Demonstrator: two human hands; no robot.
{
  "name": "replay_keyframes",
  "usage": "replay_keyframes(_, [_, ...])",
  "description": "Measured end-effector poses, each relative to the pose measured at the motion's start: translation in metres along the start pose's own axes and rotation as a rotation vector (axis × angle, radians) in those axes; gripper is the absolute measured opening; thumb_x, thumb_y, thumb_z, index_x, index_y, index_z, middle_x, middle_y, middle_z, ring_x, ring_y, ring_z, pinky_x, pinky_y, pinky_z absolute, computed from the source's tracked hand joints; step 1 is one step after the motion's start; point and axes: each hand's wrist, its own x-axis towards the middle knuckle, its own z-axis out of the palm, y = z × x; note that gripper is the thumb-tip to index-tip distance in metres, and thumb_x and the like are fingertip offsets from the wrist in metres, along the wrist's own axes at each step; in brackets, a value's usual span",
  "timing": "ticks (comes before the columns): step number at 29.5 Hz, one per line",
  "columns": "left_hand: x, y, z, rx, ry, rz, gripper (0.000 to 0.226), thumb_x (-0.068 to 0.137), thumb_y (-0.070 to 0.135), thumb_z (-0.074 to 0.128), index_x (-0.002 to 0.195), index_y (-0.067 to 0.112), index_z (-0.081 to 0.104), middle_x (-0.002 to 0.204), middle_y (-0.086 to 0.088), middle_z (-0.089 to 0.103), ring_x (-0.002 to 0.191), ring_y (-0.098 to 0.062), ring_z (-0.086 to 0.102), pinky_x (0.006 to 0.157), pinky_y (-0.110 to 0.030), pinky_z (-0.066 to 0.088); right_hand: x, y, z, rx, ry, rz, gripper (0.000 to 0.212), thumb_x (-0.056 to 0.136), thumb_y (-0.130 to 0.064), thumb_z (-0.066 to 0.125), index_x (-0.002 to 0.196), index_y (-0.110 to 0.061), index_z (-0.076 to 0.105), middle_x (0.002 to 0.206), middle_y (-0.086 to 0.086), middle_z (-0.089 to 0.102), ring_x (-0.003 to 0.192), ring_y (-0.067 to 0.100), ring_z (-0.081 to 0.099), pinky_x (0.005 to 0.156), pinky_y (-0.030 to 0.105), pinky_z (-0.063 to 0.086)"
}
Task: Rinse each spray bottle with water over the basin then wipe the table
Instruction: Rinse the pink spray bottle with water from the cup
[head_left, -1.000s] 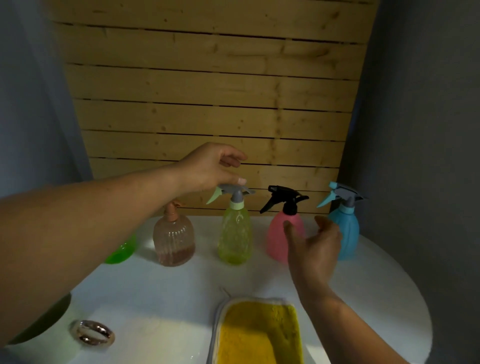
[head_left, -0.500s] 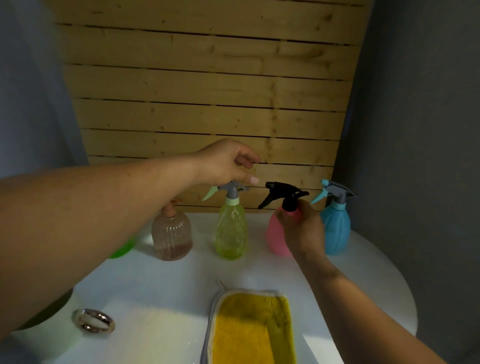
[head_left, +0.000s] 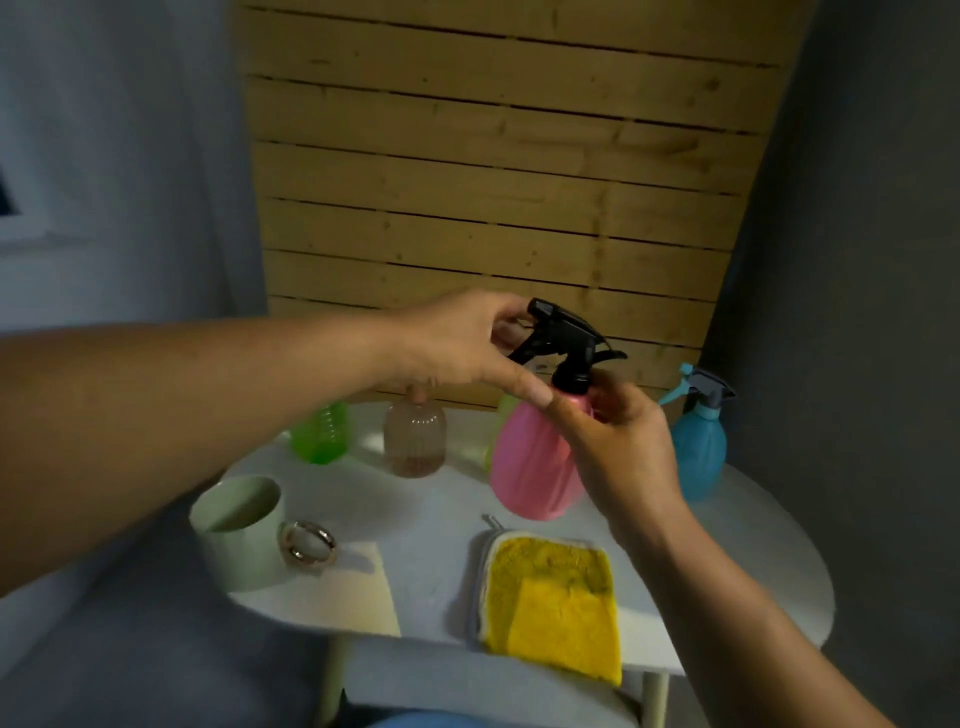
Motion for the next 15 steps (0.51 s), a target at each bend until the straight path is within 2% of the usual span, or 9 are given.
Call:
replay_keyframes(2, [-0.027,-0.009,0.007,-0.018,-0.038,-0.045,0.105,0.062,0.048,0.092,0.152,0.029,0.041,0.143,0.010,0.057,0.132,-0.013,0.053,0.102,-0.037,0.052,-0.020,-0.005,0.006,0.070,-0.071,0.008,0.014,0.084,-0.041,0.077,0.090,-0.043,0.064,0.080,-0.027,0.069,0.078,-0.009,0.066,0.068,0.023,0.055])
replay_keyframes(3, [-0.046,-0.016,0.012,-0.050,-0.056,-0.068,0.111,0.059,0.050,0.094,0.153,0.030,0.039,0.146,0.010,0.056,0.136,-0.012,0.051,0.111,-0.041,0.046,-0.032,-0.005,0.012,0.092,-0.115,0.011,0.014,0.085,-0.037,0.077,0.086,-0.043,0.064,0.080,-0.027,0.070,0.078,-0.008,0.066,0.068,0.023,0.055])
replay_keyframes(4, [-0.065,-0.025,0.019,-0.083,-0.069,-0.084,0.112,0.058,0.050,0.096,0.152,0.031,0.039,0.145,0.011,0.057,0.137,-0.009,0.050,0.114,-0.043,0.045,-0.045,-0.005,0.018,0.115,-0.153,0.036,0.013,0.086,-0.035,0.078,0.087,-0.041,0.067,0.082,-0.025,0.072,0.079,-0.004,0.068,0.069,0.025,0.058])
replay_keyframes(8, [-0.121,-0.055,0.058,-0.258,-0.011,-0.120,0.082,0.067,0.026,0.097,0.135,0.037,0.053,0.126,0.016,0.069,0.120,0.001,0.062,0.103,-0.031,0.054,-0.083,0.008,0.040,0.174,-0.260,0.114,0.016,0.084,-0.027,0.081,0.099,-0.026,0.075,0.091,-0.008,0.077,0.084,0.010,0.073,0.074,0.037,0.062])
replay_keyframes(11, [-0.160,-0.083,0.087,-0.366,0.077,-0.194,0.092,0.061,0.034,0.099,0.138,0.040,0.050,0.126,0.014,0.070,0.120,-0.004,0.064,0.103,-0.042,0.054,-0.108,0.016,0.056,0.103,-0.304,0.157,0.018,0.081,-0.026,0.085,0.095,-0.026,0.075,0.089,-0.010,0.077,0.082,0.007,0.073,0.079,0.044,0.062])
replay_keyframes(15, [-0.189,-0.109,0.118,-0.549,0.162,-0.225,0.097,0.058,0.026,0.098,0.140,0.030,0.048,0.127,0.004,0.070,0.120,-0.012,0.066,0.102,-0.048,0.055,-0.131,0.025,0.068,0.056,-0.364,0.205,0.020,0.079,-0.026,0.086,0.091,-0.031,0.071,0.086,-0.023,0.074,0.081,-0.002,0.070,0.078,0.037,0.062])
